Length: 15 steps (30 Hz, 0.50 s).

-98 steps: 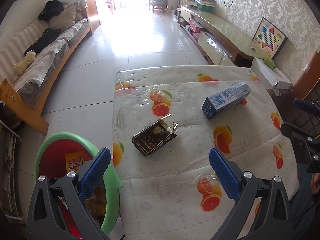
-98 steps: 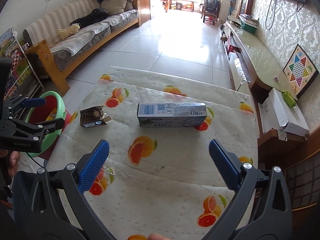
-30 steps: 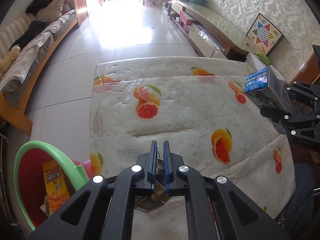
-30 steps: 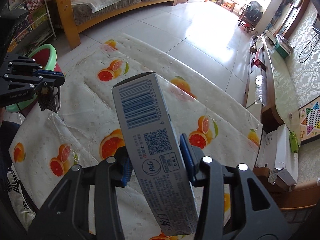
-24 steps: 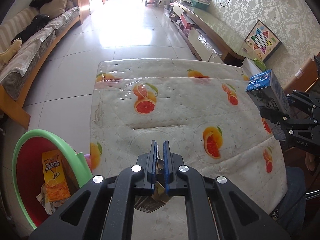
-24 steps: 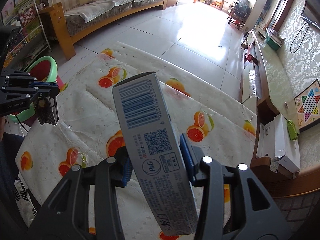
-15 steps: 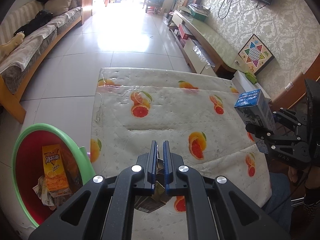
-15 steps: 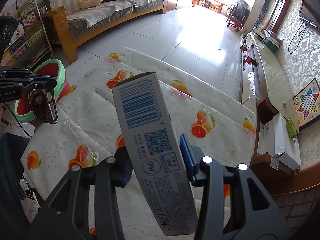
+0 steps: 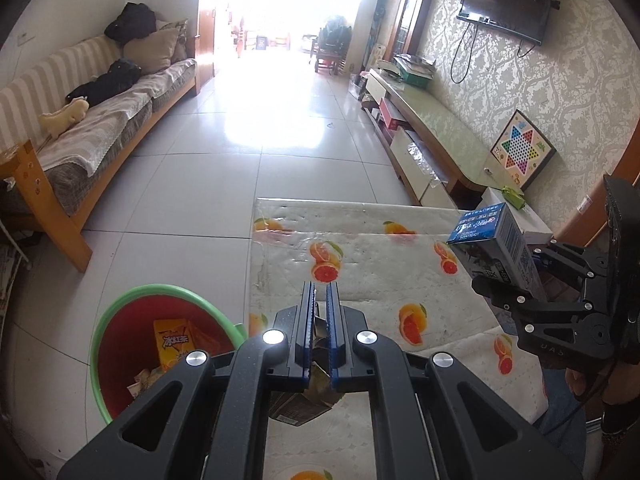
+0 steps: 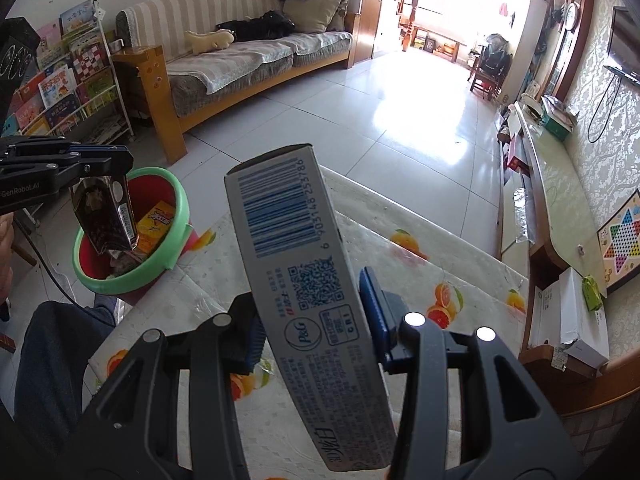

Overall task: Collect trash
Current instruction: 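Carry the cigarette pack and milk box over the red bin with both tools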

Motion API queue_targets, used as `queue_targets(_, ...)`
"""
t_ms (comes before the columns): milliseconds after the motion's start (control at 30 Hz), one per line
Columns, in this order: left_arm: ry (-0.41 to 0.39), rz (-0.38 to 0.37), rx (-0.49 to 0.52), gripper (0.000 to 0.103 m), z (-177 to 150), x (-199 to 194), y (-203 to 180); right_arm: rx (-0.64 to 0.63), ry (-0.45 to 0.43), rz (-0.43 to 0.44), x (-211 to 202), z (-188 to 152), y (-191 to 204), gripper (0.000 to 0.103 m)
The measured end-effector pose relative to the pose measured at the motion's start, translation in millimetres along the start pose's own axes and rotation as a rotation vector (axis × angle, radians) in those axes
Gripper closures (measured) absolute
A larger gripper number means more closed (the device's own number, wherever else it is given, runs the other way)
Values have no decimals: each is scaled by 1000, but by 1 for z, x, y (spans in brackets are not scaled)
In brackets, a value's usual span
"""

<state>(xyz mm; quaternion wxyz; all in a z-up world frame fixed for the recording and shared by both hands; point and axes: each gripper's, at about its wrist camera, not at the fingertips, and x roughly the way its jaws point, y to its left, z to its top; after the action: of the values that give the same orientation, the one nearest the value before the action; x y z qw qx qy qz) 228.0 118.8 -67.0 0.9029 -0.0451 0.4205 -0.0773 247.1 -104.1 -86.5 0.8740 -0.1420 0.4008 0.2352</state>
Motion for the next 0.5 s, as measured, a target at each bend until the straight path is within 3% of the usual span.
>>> queue_targets(267,-18,137,-100,100,-18,-29,73,-72,-40,79,9,37,77,62)
queue_targets(500,-31,198,-176,100,-31,-39,127,-126,-47,129,24,60,130,62)
